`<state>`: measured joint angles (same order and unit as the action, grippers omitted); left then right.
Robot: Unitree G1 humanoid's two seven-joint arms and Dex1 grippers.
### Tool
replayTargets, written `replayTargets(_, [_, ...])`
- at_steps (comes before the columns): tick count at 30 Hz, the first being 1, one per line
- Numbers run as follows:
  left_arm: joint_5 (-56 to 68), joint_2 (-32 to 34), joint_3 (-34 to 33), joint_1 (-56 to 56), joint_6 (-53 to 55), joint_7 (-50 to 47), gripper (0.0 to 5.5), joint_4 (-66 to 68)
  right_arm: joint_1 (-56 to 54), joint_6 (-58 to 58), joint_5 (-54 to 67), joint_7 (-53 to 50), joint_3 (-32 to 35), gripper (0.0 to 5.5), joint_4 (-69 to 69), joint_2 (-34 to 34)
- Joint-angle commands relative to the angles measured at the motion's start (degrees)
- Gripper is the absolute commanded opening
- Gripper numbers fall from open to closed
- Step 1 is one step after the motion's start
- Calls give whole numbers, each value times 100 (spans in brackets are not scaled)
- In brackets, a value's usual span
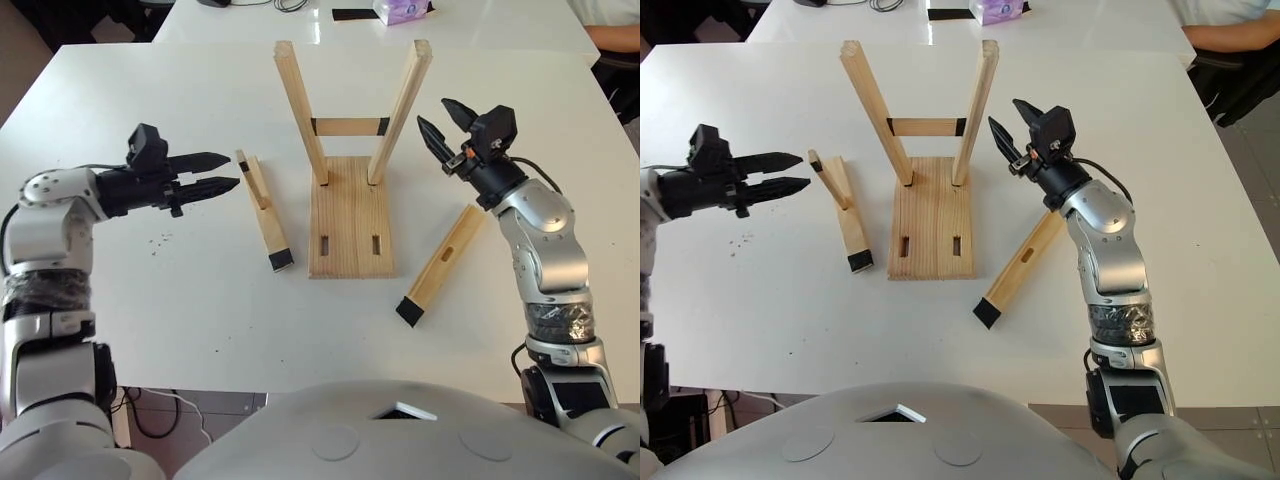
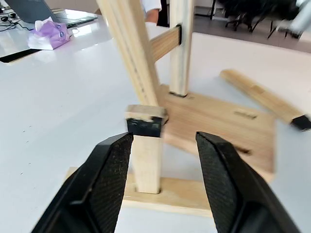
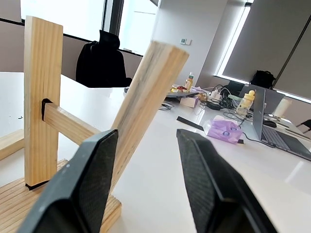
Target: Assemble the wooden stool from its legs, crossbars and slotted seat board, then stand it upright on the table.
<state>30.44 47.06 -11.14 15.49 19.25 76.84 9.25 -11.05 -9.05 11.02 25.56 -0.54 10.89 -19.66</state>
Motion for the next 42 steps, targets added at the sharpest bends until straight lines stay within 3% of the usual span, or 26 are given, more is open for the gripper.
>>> replayTargets(1, [332,-61,-479,-331,431,-738,241,-997,53,-96,-30,-125,36,221,91,67])
replayTargets(3, [252,-350,-722,-244,408,-1562,241,-1185,112,-124,-46,-183,23,221,167,97])
replayTargets(5, [17,-936,-919,-42,436,-3004,241,-1521,187,-150,-49,-228,41,221,210,117])
replayTargets(8, [-144,-1876,-733,-45,731,-4601,241,-2279,203,-213,-23,-233,35,221,209,146])
replayTargets(13, [-661,-3177,-160,-196,991,-6399,241,-2741,-21,-253,-8,-88,-74,221,96,119])
replayTargets(18, [-1325,-3813,32,98,804,-7550,241,-2605,-141,-267,-20,-48,-151,221,15,158])
replayTargets(36, [-1492,-4182,63,235,889,-8177,241,-3440,-120,-292,-6,2,-223,221,15,163])
replayTargets(42, [-1684,-4325,74,-104,1112,-8440,241,-2951,-236,-305,1,115,-227,221,-87,120])
